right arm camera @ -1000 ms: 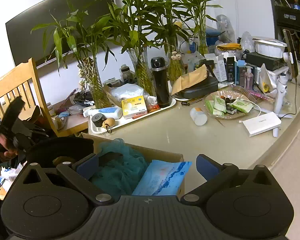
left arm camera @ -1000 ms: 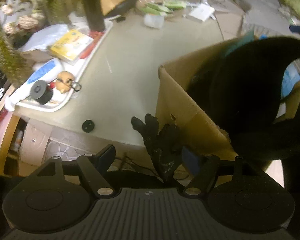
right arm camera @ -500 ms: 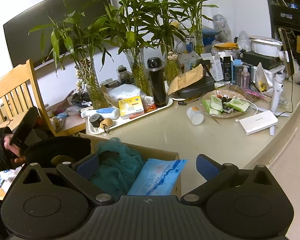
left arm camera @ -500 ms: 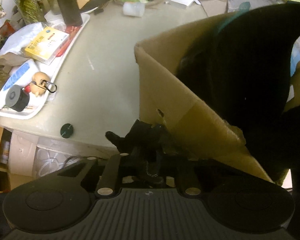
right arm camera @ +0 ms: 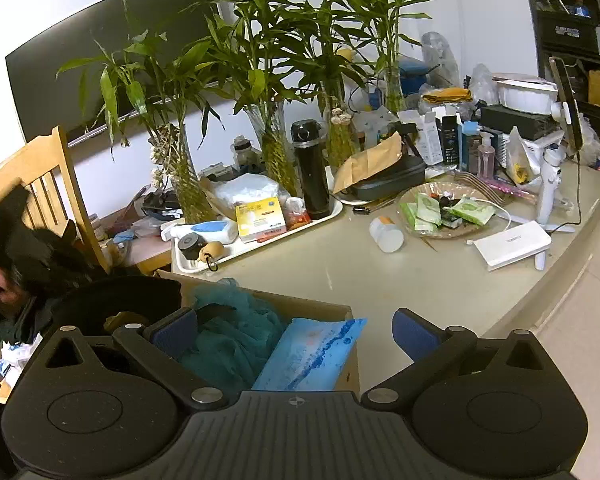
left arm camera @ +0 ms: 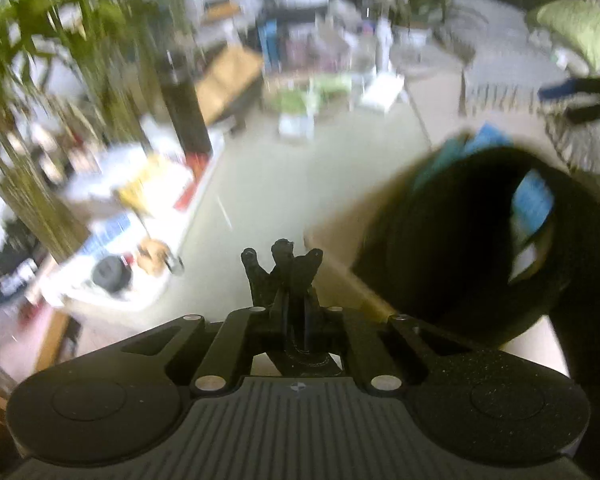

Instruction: Organize soft objects

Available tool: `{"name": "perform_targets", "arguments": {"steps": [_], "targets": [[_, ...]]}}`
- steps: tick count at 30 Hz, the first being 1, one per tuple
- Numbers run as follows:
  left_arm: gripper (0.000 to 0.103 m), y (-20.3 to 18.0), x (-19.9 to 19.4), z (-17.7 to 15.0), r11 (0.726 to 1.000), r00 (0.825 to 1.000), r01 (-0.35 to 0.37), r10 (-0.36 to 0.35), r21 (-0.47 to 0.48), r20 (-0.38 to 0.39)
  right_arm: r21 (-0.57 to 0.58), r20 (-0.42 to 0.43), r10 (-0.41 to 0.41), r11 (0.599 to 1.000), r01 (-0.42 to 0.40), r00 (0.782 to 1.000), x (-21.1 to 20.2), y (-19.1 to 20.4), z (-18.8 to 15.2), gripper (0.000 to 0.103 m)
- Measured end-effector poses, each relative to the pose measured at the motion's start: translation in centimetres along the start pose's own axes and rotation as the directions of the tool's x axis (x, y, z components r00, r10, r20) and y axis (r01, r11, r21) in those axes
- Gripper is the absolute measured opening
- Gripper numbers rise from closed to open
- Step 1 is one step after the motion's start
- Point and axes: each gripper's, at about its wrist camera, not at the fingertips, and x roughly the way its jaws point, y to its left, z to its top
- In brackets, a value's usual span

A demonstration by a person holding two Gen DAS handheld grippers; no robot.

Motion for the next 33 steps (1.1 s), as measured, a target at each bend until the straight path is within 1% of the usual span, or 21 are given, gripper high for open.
{"name": "perform_targets", "arguments": {"steps": [3,6,7,9,10,11,14,17,18,19,20,21,23,24,25,26,28,30,31,32,33], "targets": [[0.007,-0.6,-3.9,1.7,0.999,0.996,-0.019,0.016,0.031,0.086,-0.005,0.001,0.004,1.000,-0.004,1.000,0.1,0.2,0.1,0.103],[0.007,-1.1,-7.1,3.8,0.999,0.985,-0.025,0.016,0.048,0.172,-0.007,0.004,0.013,1.000,-0.013,1.000,0.2,0.5,0.2,0.103],[0.007,-1.3,-7.6,4.3,0.999,0.981,-0.014,0.005,0.049,0.191,-0.007,0.004,0.016,1.000,-0.016,1.000,0.2,0.6,0.2,0.103],[0.007,-1.6,-8.4,5.4,0.998,0.974,0.045,-0.055,0.050,0.222,-0.009,0.006,0.022,1.000,-0.022,1.000,0.3,0.8,0.2,0.103],[0.007,-1.7,-8.1,5.8,0.996,0.971,0.069,-0.080,0.053,0.226,-0.011,0.006,0.023,1.000,-0.023,1.000,0.3,0.9,0.2,0.103],[0.007,-2.1,-7.6,6.1,0.994,0.970,0.084,-0.097,0.064,0.222,-0.011,0.006,0.026,1.000,-0.026,1.000,0.4,1.0,0.2,0.103],[0.007,-3.5,-5.1,6.3,0.992,0.980,0.086,-0.101,0.096,0.170,-0.012,0.006,0.032,0.999,-0.032,0.999,0.3,1.2,0.1,0.103],[0.008,-4.6,-2.0,6.3,0.988,0.987,0.128,-0.135,0.084,0.086,-0.011,0.007,0.032,0.999,-0.032,0.999,0.2,1.4,0.0,0.103],[0.008,-4.9,-0.8,6.4,0.988,0.989,0.133,-0.137,0.076,0.052,-0.010,0.006,0.033,0.999,-0.033,0.999,0.2,1.4,0.0,0.103],[0.012,-5.2,0.0,6.4,0.989,0.990,0.131,-0.133,0.069,0.034,-0.008,0.004,0.034,0.999,-0.034,0.999,0.2,1.4,0.0,0.103],[0.012,-5.4,0.7,6.4,0.990,0.991,0.127,-0.129,0.061,0.027,-0.006,0.002,0.033,0.999,-0.033,0.999,0.1,1.4,-0.1,0.103],[0.016,-5.3,0.8,6.1,0.990,0.991,0.130,-0.131,0.054,0.022,-0.007,0.000,0.032,0.999,-0.032,0.999,0.1,1.5,-0.1,0.103],[0.045,-5.1,0.9,6.0,0.991,0.991,0.130,-0.131,0.024,0.026,-0.008,-0.002,0.028,1.000,-0.028,1.000,-0.1,1.5,-0.3,0.103],[0.051,-4.9,0.3,5.8,0.992,0.991,0.128,-0.128,0.003,0.046,-0.006,-0.003,0.028,1.000,-0.028,1.000,-0.2,1.5,-0.3,0.103],[0.059,-4.6,-0.4,5.8,0.992,0.990,0.125,-0.123,-0.022,0.072,-0.003,-0.004,0.026,1.000,-0.026,1.000,-0.4,1.6,-0.3,0.103],[0.064,-4.3,-1.0,5.6,0.992,0.989,0.118,-0.112,-0.053,0.100,0.000,-0.005,0.023,1.000,-0.023,1.000,-0.5,1.5,-0.4,0.103],[0.068,-3.6,-2.6,5.4,0.988,0.986,0.101,-0.083,-0.120,0.146,0.003,-0.007,0.018,1.000,-0.018,1.000,-0.8,1.7,-0.4,0.103],[0.075,-3.3,-3.9,5.2,0.981,0.982,0.085,-0.054,-0.172,0.179,0.005,-0.015,0.010,1.000,-0.010,1.000,-1.1,2.0,-0.5,0.103],[0.081,-3.2,-4.7,4.8,0.979,0.981,0.073,-0.036,-0.192,0.192,0.005,-0.023,0.004,1.000,-0.004,1.000,-1.3,2.2,-0.5,0.103],[0.083,-3.2,-5.5,4.1,0.975,0.979,0.058,-0.014,-0.214,0.202,0.004,-0.033,-0.002,1.000,0.002,0.999,-1.4,2.4,-0.5,0.103],[0.083,-3.2,-6.0,3.9,0.972,0.979,0.047,0.001,-0.229,0.205,0.002,-0.042,-0.006,1.000,0.006,0.999,-1.5,2.6,-0.6,0.103]]}}
